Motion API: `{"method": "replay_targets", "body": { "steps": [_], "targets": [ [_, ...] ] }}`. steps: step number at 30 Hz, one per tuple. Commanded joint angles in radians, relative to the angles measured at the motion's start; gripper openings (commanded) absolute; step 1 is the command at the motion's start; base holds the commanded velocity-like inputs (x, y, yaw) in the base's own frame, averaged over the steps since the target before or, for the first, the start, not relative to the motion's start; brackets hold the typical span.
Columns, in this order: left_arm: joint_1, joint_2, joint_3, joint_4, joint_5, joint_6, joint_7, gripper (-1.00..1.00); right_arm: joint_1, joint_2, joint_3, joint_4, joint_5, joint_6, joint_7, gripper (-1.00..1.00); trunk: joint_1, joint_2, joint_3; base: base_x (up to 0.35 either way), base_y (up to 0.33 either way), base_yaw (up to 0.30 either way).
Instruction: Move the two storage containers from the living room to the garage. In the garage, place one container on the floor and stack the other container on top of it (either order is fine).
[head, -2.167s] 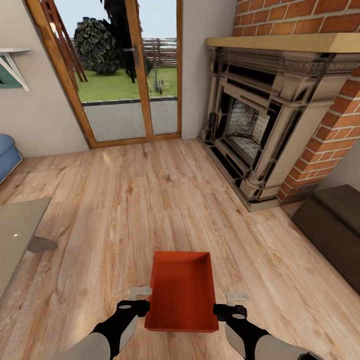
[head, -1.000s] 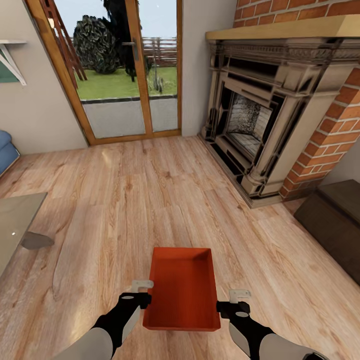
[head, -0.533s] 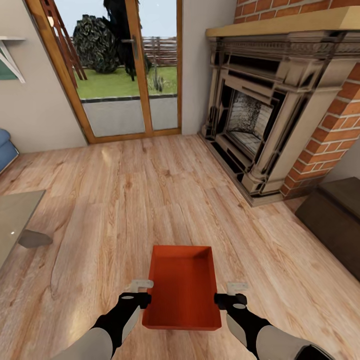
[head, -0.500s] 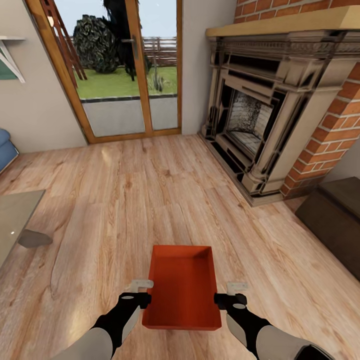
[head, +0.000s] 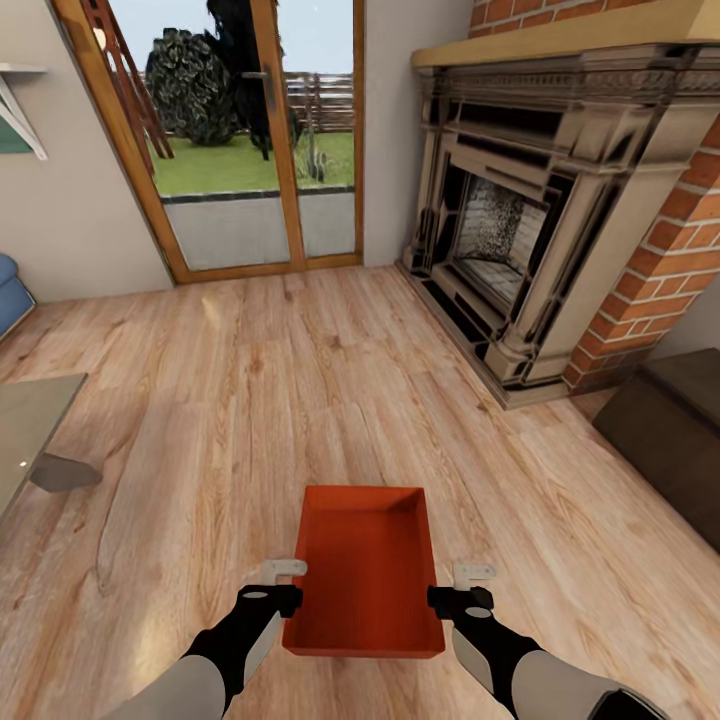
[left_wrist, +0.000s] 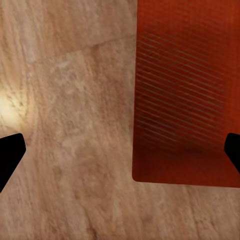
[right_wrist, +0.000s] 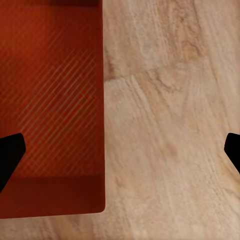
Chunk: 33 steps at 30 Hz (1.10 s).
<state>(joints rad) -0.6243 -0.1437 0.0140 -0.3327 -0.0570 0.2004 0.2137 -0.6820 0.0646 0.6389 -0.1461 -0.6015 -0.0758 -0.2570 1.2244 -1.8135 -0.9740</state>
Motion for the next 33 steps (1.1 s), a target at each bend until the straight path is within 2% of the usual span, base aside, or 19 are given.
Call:
{"method": "replay_targets", "body": {
  "steps": [1, 17, 33],
  "targets": [
    [0.0, 0.0, 0.001, -0.002, -0.006, 0.007, 0.002, 1.0, -0.001, 0.0, 0.008, 0.0, -0.011, -0.004, -0.004, 1.0, 0.004, -0.008, -0.004, 0.0, 0.0, 0.0],
    [0.0, 0.0, 0.001, -0.003, -0.006, 0.005, -0.001, 1.0, -0.001, 0.0, 0.008, 0.0, -0.011, -0.004, -0.003, 1.0, 0.065, -0.12, -0.054, 0.0, 0.0, 0.0],
    [0.0, 0.001, 0.002, -0.025, -0.005, 0.0, -0.006, 1.0, -0.001, 0.0, 0.008, 0.0, -0.011, -0.005, -0.002, 1.0, 0.065, -0.12, -0.054, 0.0, 0.0, 0.0]
  ]
}}
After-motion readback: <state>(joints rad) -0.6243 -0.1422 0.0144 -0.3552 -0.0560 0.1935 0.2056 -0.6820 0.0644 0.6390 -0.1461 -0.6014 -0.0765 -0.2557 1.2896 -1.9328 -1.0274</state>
